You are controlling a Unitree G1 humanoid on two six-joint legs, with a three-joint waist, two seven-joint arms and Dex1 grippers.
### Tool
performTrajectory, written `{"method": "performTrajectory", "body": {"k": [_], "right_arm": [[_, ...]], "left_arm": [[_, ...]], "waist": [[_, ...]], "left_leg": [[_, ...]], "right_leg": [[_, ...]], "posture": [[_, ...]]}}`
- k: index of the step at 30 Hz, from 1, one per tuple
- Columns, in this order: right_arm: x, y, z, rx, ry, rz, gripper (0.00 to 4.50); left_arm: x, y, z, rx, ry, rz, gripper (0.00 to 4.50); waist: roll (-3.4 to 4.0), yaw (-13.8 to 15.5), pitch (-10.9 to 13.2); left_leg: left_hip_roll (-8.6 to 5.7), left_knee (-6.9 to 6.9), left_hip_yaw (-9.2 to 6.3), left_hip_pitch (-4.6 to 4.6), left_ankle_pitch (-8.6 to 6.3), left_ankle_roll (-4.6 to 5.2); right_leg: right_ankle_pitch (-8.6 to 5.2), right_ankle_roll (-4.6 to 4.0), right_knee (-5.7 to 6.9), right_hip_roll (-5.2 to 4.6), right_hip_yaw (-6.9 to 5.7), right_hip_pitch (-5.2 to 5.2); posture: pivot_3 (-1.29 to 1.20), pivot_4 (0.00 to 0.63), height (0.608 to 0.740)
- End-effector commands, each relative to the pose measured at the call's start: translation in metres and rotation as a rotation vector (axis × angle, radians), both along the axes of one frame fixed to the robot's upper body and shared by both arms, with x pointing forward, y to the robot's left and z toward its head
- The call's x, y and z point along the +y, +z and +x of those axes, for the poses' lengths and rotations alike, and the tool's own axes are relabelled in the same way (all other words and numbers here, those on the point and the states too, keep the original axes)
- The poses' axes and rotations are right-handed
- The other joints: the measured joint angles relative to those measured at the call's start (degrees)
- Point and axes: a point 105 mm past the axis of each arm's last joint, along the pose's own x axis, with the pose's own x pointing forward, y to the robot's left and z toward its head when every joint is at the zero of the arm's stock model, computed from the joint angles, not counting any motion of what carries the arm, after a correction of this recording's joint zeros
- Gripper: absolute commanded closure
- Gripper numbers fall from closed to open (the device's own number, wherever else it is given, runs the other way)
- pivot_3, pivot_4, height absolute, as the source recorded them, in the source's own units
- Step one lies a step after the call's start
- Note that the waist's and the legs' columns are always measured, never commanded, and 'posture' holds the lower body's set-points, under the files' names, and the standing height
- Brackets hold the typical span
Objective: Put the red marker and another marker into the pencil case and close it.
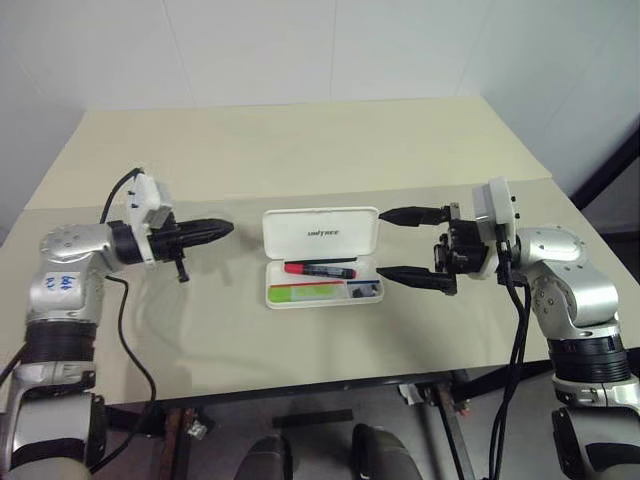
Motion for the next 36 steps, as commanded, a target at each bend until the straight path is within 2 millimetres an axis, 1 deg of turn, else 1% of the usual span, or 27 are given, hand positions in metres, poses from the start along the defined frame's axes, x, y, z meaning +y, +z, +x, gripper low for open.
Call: {"method": "performTrajectory", "body": {"k": [1,7,12,16,22,26,31,34,36], "right_arm": [[-0.007,0.008,0.000,0.006,0.008,0.082,0.00],[-0.008,-0.005,0.004,0.060,0.006,0.066,0.00],[-0.008,-0.006,0.004,0.071,0.003,0.066,0.00],[-0.009,-0.006,0.003,0.083,-0.005,0.066,0.00],[-0.011,-0.006,0.002,0.105,-0.014,0.078,0.00],[-0.012,-0.006,0.001,0.110,-0.026,0.077,0.00],[-0.016,-0.006,-0.001,0.119,-0.044,0.081,0.00],[-0.020,-0.007,-0.004,0.129,-0.059,0.083,0.00],[-0.023,-0.008,-0.004,0.131,-0.073,0.082,0.00]], "left_arm": [[-0.005,0.005,0.011,-0.029,0.034,0.007,4.46],[-0.012,-0.009,0.033,0.020,0.113,0.039,4.46],[-0.018,-0.013,0.046,0.013,0.163,0.070,4.46],[-0.035,-0.018,0.045,0.008,0.085,0.070,4.46],[-0.047,-0.022,0.046,0.004,0.064,0.041,4.46],[-0.056,-0.022,0.036,-0.032,-0.023,0.040,4.46],[-0.064,-0.019,0.012,-0.141,-0.196,0.099,4.46],[-0.070,-0.031,-0.009,-0.158,-0.341,0.222,4.46],[-0.073,-0.044,-0.019,-0.109,-0.410,0.288,4.46]], "waist": [[0.00,0.3,0.0],[0.00,0.7,0.0],[0.00,0.9,0.0],[0.00,0.9,0.0],[0.00,0.9,0.0],[0.00,0.9,0.0],[0.00,0.9,0.0],[0.00,0.8,0.0],[0.00,0.9,0.0]], "left_leg": [[-0.02,0.00,0.01,0.00,0.00,0.00],[-0.02,-0.01,0.05,-0.02,0.00,0.00],[-0.06,0.01,0.05,-0.02,0.00,0.00],[-0.06,0.00,0.05,-0.03,0.00,0.00],[-0.05,0.00,0.06,-0.04,0.00,0.00],[-0.06,0.02,0.06,-0.04,0.00,0.00],[-0.04,-0.01,0.06,-0.05,-0.01,-0.01],[-0.01,-0.01,0.07,-0.05,-0.04,-0.01],[-0.01,-0.01,0.08,-0.05,-0.05,0.01]], "right_leg": [[0.00,0.00,0.00,0.00,0.01,0.00],[0.00,0.01,-0.02,0.04,0.01,-0.03],[0.02,0.04,-0.02,0.02,0.01,-0.01],[0.02,0.04,-0.05,0.02,0.00,-0.02],[0.02,0.04,-0.05,0.02,0.01,-0.02],[0.03,0.05,-0.05,0.00,0.01,-0.02],[0.03,0.05,-0.13,-0.01,0.02,-0.02],[0.03,0.05,-0.19,0.00,0.02,-0.01],[0.03,0.05,-0.19,-0.01,0.03,-0.01]], "posture": [[0.00,0.150,0.740],[0.00,0.150,0.740],[0.00,0.150,0.740],[0.00,0.150,0.740],[0.00,0.150,0.740],[0.00,0.150,0.740],[0.00,0.150,0.740],[0.00,0.150,0.740],[0.00,0.150,0.740]]}}
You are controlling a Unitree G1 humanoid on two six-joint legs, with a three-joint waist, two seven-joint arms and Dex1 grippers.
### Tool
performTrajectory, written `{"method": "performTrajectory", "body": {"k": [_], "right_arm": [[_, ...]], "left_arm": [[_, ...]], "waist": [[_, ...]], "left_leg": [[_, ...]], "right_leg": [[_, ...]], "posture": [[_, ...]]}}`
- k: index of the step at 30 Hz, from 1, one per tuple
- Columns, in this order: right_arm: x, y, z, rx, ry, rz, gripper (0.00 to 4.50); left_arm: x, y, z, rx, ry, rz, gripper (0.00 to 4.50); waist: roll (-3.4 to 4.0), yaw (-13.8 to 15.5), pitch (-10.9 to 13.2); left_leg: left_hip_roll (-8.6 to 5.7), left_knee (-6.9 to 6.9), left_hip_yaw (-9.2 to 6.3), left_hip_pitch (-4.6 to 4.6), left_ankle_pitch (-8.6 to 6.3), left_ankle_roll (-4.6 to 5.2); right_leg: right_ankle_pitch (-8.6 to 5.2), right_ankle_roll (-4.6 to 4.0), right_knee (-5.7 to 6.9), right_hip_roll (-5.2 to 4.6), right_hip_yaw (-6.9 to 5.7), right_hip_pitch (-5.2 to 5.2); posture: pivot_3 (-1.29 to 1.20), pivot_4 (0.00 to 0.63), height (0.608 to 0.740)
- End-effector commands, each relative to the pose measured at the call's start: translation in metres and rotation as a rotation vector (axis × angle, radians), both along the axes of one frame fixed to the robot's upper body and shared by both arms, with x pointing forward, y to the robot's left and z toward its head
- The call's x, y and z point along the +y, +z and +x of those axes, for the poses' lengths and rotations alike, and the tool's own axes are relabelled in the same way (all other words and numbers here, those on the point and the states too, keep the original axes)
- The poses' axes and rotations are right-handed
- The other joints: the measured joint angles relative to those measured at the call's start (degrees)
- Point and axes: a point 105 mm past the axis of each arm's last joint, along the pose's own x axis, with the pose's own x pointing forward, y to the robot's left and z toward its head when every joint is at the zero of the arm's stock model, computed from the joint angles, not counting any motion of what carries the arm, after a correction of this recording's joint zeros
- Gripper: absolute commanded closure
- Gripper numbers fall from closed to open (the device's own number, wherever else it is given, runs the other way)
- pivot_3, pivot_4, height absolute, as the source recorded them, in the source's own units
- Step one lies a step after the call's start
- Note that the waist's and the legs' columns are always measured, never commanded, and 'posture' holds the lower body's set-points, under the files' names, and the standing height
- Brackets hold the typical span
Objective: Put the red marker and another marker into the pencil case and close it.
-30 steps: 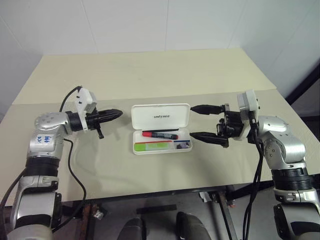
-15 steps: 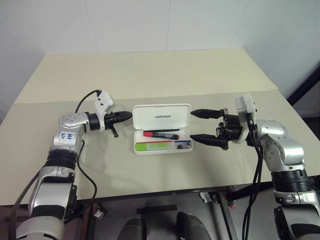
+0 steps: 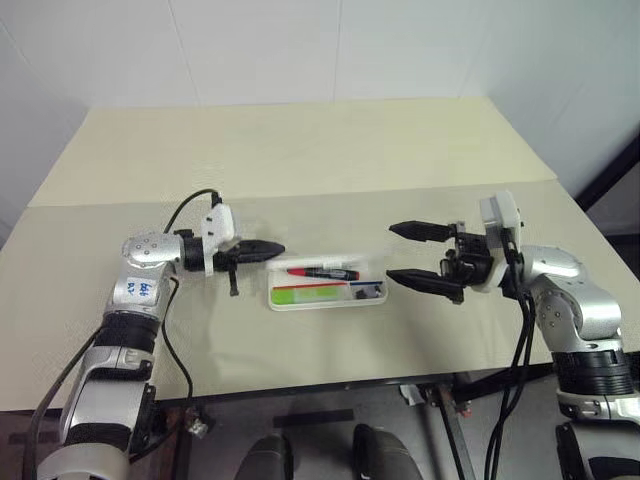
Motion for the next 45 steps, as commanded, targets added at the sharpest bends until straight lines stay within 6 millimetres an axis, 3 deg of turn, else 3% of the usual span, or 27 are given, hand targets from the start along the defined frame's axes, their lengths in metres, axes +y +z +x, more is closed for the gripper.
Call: {"method": "performTrajectory", "body": {"k": [1,11,18,26,33,37,41,45], "right_arm": [[-0.007,0.012,-0.006,-0.046,-0.020,0.010,0.00],[-0.008,0.012,-0.009,-0.050,-0.043,0.021,0.00],[-0.004,0.007,-0.013,-0.035,-0.046,0.040,0.00],[0.003,0.002,-0.011,-0.022,-0.029,0.035,0.00],[0.004,0.003,-0.005,-0.017,-0.017,0.022,0.00],[0.003,0.001,-0.003,-0.052,-0.020,-0.020,0.00],[-0.003,0.001,0.001,-0.089,-0.039,-0.051,0.00],[-0.011,-0.001,0.003,-0.125,-0.061,-0.080,0.00]], "left_arm": [[-0.008,-0.010,-0.019,0.006,-0.125,0.122,4.46],[-0.029,-0.053,-0.021,0.108,-0.068,0.254,4.46],[-0.040,-0.057,-0.029,0.154,-0.077,0.252,4.46],[-0.030,-0.036,-0.027,0.151,-0.023,0.168,4.46],[-0.011,0.014,-0.031,0.047,-0.007,-0.047,4.46],[0.008,0.033,-0.040,0.030,0.028,-0.122,3.57],[0.030,0.042,-0.053,0.019,0.068,-0.159,2.27],[0.039,0.046,-0.062,0.013,0.100,-0.180,0.90]], "waist": [[0.00,0.0,0.0],[0.04,0.2,0.0],[0.07,0.2,0.0],[0.07,-0.1,0.0],[0.07,0.0,0.0],[0.07,0.0,0.0],[0.09,-0.1,0.0],[0.09,-0.1,0.0]], "left_leg": [[0.00,0.00,0.00,0.00,0.00,0.01],[0.00,0.07,-0.03,0.11,0.01,0.06],[-0.01,0.10,-0.05,0.15,0.03,0.08],[0.00,0.09,-0.05,0.17,0.05,0.09],[0.04,0.05,-0.07,0.12,0.04,0.08],[0.03,0.02,-0.08,0.10,0.01,0.06],[0.04,-0.08,-0.06,0.09,-0.02,0.03],[0.08,-0.08,-0.07,0.09,-0.05,0.02]], "right_leg": [[0.00,0.00,0.00,0.00,0.01,0.00],[0.00,-0.01,-0.03,-0.02,0.04,0.06],[0.00,-0.01,-0.02,-0.04,0.06,0.11],[0.00,-0.01,0.00,-0.03,0.08,0.10],[-0.01,-0.03,-0.05,-0.04,0.06,0.04],[-0.01,-0.03,-0.16,-0.07,0.06,0.05],[-0.01,-0.03,-0.27,-0.04,0.06,0.04],[-0.01,-0.04,-0.34,-0.03,0.05,0.04]], "posture": [[0.00,0.150,0.740],[0.00,0.150,0.740],[0.00,0.150,0.740],[0.00,0.150,0.740],[0.00,0.150,0.740],[0.00,0.150,0.740],[0.00,0.150,0.740],[0.00,0.150,0.740]]}}
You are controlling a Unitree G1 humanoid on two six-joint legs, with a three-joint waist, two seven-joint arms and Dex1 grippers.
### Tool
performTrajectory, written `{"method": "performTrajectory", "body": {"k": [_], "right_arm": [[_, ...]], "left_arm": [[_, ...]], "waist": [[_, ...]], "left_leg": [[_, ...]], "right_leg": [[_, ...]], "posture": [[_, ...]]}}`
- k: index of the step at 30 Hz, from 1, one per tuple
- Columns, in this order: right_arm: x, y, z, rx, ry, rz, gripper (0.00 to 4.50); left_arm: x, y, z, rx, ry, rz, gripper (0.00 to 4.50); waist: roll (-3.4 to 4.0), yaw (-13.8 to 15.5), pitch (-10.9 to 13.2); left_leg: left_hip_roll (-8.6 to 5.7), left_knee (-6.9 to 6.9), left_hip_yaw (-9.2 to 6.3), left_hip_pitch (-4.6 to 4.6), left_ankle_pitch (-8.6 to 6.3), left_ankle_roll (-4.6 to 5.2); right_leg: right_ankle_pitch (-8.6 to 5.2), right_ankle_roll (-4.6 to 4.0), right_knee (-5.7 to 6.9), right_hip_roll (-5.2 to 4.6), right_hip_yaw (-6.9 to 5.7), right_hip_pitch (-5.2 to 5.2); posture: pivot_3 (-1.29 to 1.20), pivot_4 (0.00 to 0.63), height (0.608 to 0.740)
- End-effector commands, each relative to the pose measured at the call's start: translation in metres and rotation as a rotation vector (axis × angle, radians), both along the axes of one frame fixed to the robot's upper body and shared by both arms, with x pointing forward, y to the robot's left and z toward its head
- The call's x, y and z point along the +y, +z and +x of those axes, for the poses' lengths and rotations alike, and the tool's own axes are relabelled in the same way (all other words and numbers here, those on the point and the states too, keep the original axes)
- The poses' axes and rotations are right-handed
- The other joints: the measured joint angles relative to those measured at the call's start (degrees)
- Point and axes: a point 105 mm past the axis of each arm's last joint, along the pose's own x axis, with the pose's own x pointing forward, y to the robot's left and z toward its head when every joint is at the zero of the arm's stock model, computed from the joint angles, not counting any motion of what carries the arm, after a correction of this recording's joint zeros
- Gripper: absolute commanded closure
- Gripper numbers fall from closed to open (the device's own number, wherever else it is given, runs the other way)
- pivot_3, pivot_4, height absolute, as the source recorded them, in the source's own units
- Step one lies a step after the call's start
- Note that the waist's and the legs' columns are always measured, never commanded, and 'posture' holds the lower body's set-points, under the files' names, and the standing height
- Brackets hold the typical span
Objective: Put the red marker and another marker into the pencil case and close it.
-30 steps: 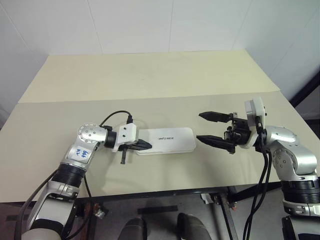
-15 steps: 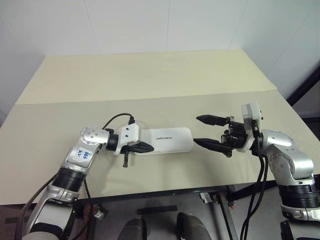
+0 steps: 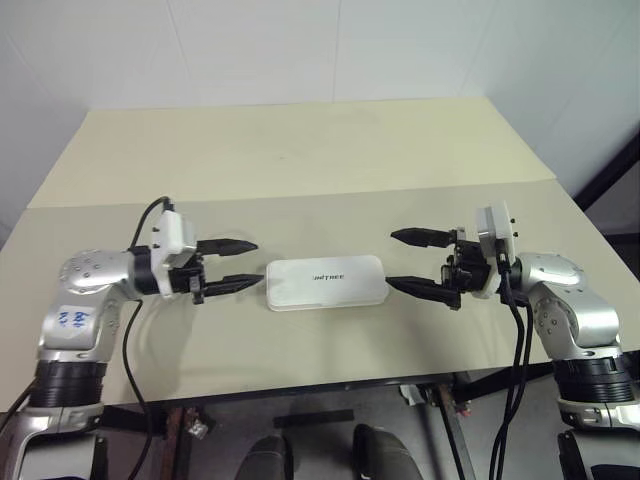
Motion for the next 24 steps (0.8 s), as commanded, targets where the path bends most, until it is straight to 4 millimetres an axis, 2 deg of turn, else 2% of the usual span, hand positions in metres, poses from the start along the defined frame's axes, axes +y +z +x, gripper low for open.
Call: {"method": "performTrajectory", "body": {"k": [1,3,7,12,20,24], "right_arm": [[-0.008,0.008,-0.001,-0.094,-0.008,-0.045,0.00],[-0.014,0.007,0.001,-0.146,-0.026,-0.080,0.00],[-0.025,0.011,0.007,-0.178,-0.062,-0.086,0.00],[-0.037,0.012,0.014,-0.181,-0.103,-0.115,0.00],[-0.053,0.006,0.025,-0.172,-0.169,-0.146,0.00],[-0.051,0.003,0.024,-0.157,-0.159,-0.144,0.00]], "left_arm": [[0.004,0.020,-0.010,-0.079,0.014,-0.033,0.58],[0.009,0.022,-0.013,-0.086,0.046,-0.058,0.03],[0.016,0.021,-0.013,-0.099,0.095,-0.055,0.03],[0.025,0.028,-0.002,-0.140,0.168,-0.065,0.03],[0.036,0.015,0.005,-0.125,0.253,-0.046,0.03],[0.038,0.013,0.002,-0.108,0.238,-0.043,0.03]], "waist": [[0.01,0.1,0.0],[0.01,0.2,0.0],[0.01,0.1,0.0],[0.01,0.1,0.0],[0.02,-0.1,0.0],[0.01,-0.1,0.0]], "left_leg": [[0.00,0.00,0.00,0.00,0.00,0.00],[0.00,0.01,-0.02,0.00,-0.01,0.00],[-0.01,0.00,0.01,0.01,-0.01,0.01],[0.00,0.01,0.02,0.02,-0.01,0.00],[0.00,-0.01,0.09,0.01,-0.03,-0.01],[0.04,-0.01,0.09,0.01,-0.04,-0.01]], "right_leg": [[0.00,0.00,0.00,-0.01,0.00,0.00],[0.00,0.00,-0.02,-0.02,-0.02,0.02],[0.00,0.00,-0.02,-0.02,-0.01,0.02],[0.00,-0.01,0.00,0.00,-0.01,0.02],[0.00,-0.01,-0.04,0.02,0.02,0.01],[0.00,-0.01,-0.03,0.03,0.01,0.01]], "posture": [[0.00,0.150,0.740],[0.00,0.150,0.740],[0.00,0.150,0.740],[0.00,0.150,0.740],[0.00,0.150,0.740],[0.00,0.150,0.740]]}}
